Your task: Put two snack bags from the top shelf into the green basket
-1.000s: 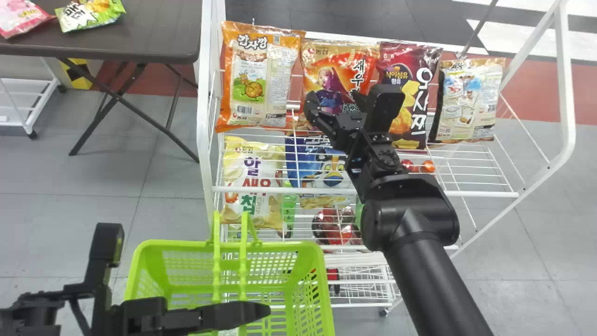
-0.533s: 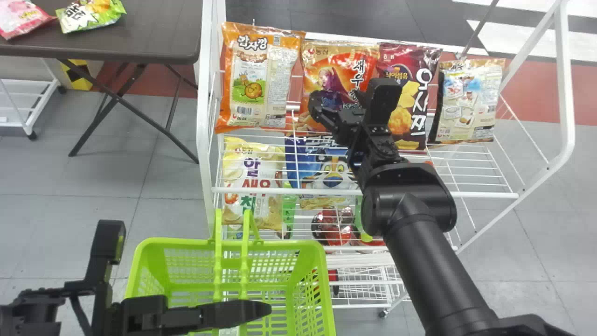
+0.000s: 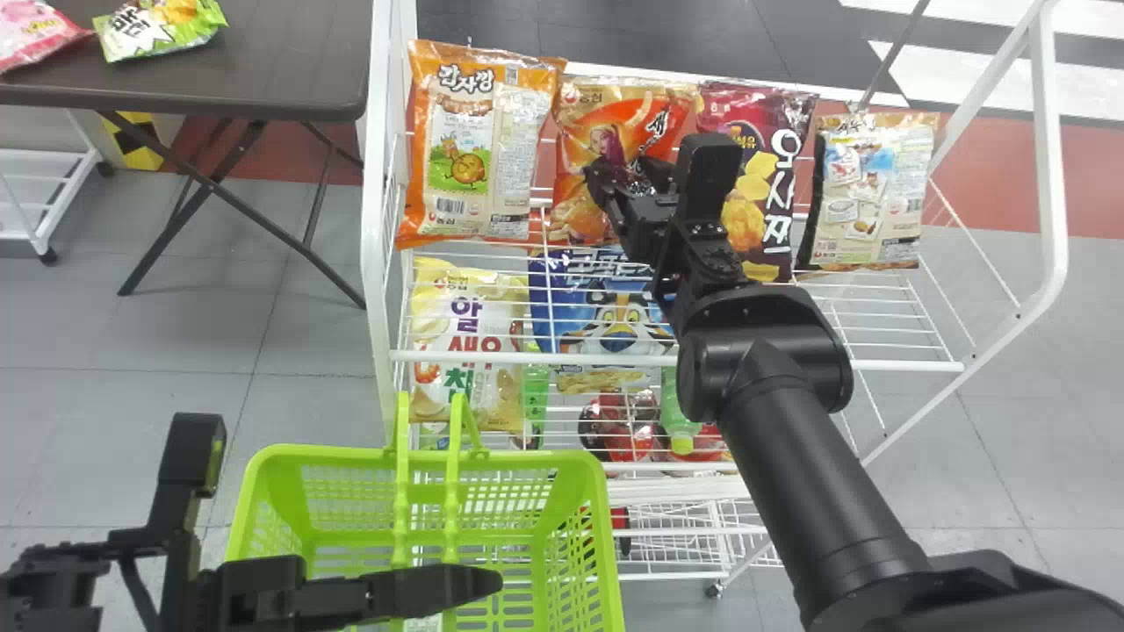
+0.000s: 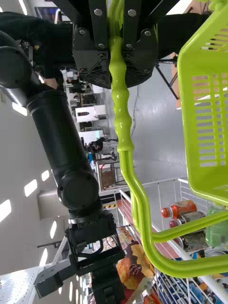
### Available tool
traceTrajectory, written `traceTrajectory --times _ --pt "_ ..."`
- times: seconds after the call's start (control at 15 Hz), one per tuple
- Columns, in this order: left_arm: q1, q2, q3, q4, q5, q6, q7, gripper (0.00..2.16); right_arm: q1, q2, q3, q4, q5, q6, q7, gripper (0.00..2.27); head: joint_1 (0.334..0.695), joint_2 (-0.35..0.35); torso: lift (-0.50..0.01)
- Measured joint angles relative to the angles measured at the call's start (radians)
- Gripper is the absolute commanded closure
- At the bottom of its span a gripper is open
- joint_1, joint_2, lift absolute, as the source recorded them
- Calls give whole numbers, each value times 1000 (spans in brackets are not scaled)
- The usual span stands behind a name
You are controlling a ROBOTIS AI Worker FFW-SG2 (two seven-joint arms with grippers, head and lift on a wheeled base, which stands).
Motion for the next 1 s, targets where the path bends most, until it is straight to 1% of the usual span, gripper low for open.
traceTrajectory --times 0.07,0.2,0.47,0.8,1.0 --pt "-1 0 0 0 0 0 0 2145 9 0 1 -7 0 -2 0 2240 695 -158 -1" --pt "-1 1 -1 1 0 0 0 2145 40 0 0 -44 8 -11 -9 2240 695 -158 -1" --pt "-1 3 -1 2 0 0 1 2145 94 0 -1 -133 35 -15 -50 2240 695 -168 -1" --pt "2 7 0 0 3 0 0 2145 119 0 -3 -188 50 53 -91 2240 695 -178 -1" --pt "2 9 -1 0 6 0 0 2145 174 5 10 -286 47 102 -113 2240 695 -175 -1"
